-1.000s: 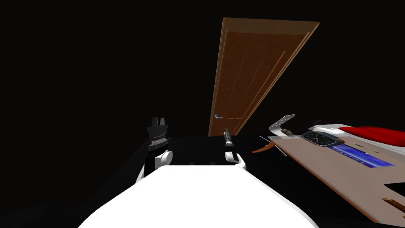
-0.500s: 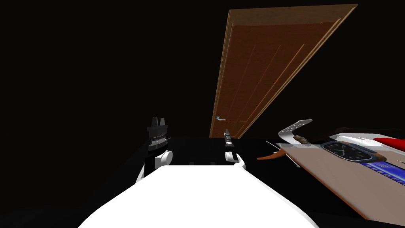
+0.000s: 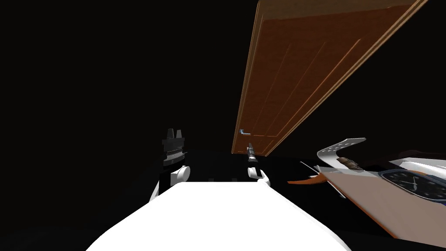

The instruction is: Pull the door open

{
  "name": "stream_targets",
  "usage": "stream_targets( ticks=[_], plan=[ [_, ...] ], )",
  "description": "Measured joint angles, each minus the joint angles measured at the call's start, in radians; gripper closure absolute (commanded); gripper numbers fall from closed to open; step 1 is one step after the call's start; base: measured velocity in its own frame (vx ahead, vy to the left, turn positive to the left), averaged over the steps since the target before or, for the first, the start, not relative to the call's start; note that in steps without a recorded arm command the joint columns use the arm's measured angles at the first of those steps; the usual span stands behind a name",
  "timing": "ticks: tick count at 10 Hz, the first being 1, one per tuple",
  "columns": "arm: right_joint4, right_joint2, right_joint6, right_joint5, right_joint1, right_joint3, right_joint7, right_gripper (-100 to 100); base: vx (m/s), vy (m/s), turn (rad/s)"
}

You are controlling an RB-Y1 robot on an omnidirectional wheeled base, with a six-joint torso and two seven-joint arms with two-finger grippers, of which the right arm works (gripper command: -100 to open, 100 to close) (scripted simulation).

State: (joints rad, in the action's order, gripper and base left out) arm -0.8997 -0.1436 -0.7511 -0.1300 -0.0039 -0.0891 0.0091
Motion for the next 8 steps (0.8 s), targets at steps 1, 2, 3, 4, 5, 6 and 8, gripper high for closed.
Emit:
stream_targets(
  ticks=[1,2,3,4,5,6,8],
  plan=[
    [0.023,0.001,-0.006,-0.003,-0.010,-0.002,-0.001,-100,0.081,-0.082,0.145],
    [0.061,-0.001,-0.015,-0.009,-0.027,-0.006,-0.003,-100,0.099,-0.118,0.236],
    [0.091,-0.004,-0.020,-0.016,-0.040,-0.010,-0.008,-100,0.106,-0.137,0.184],
    [0.112,-0.002,-0.021,-0.021,-0.048,-0.013,-0.009,-100,0.097,-0.102,0.097],
    [0.132,-0.001,-0.024,-0.025,-0.056,-0.016,-0.010,-100,0.072,-0.064,0.064],
    [0.141,-0.002,-0.024,-0.028,-0.059,-0.018,-0.011,-100,0.048,-0.048,0.085],
    [0.177,-0.006,-0.033,-0.034,-0.073,-0.021,-0.017,-100,0.037,-0.046,0.079]
  ],
)
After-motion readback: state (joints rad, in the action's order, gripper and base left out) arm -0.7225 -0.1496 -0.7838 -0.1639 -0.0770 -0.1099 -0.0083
